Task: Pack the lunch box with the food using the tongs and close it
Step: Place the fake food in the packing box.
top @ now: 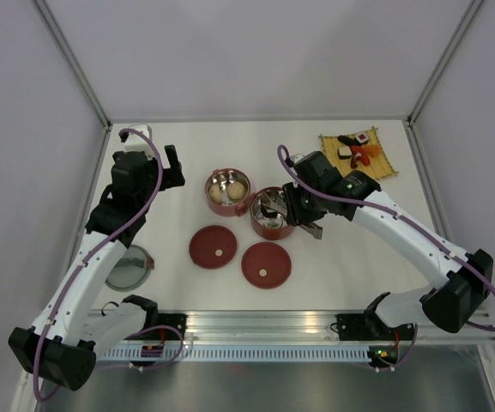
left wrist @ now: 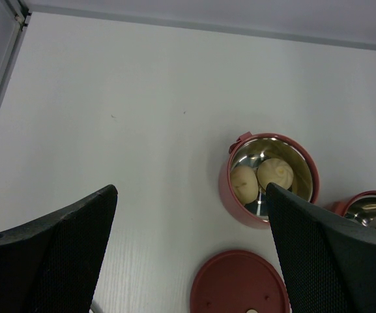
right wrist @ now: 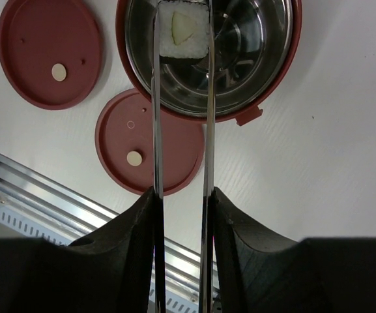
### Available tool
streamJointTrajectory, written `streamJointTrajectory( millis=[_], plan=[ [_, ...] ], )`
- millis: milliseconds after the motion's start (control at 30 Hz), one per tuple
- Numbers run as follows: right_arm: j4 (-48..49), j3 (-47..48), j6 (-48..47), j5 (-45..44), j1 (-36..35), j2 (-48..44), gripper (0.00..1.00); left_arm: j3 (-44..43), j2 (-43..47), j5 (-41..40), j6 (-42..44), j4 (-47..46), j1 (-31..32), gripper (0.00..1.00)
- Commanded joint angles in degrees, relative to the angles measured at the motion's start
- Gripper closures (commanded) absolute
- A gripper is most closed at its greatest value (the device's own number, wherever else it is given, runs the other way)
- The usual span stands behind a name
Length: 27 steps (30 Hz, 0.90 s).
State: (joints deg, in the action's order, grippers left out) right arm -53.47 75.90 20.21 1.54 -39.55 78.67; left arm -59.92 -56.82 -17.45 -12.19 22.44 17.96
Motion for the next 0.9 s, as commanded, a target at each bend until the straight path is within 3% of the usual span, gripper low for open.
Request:
streamJointTrajectory(
  millis=[0,367,733,867],
  plan=[
    [1.9,1.4,0.1,-2.9,-0.4,0.2,0.57,-1.3,0.4,1.0,-0.6,-0.8,-0.2,0.0],
    [1.8,2.3,0.0,-2.5,-0.3,1.0,0.51,-1.3,0.3,1.4,-0.7,-0.8,-0.2,0.0],
    [1.3,8.1,-0.3,-9.4,0.2,2.6,0.54,-1.3,0.3,1.4,-0.7,-0.8,-0.2,0.0],
    [0.8,12.0,-3.1,-7.8,5.2,4.6,0.55,-1.3,0.4,1.5,-0.7,-0.8,-0.2,0.0]
  ],
)
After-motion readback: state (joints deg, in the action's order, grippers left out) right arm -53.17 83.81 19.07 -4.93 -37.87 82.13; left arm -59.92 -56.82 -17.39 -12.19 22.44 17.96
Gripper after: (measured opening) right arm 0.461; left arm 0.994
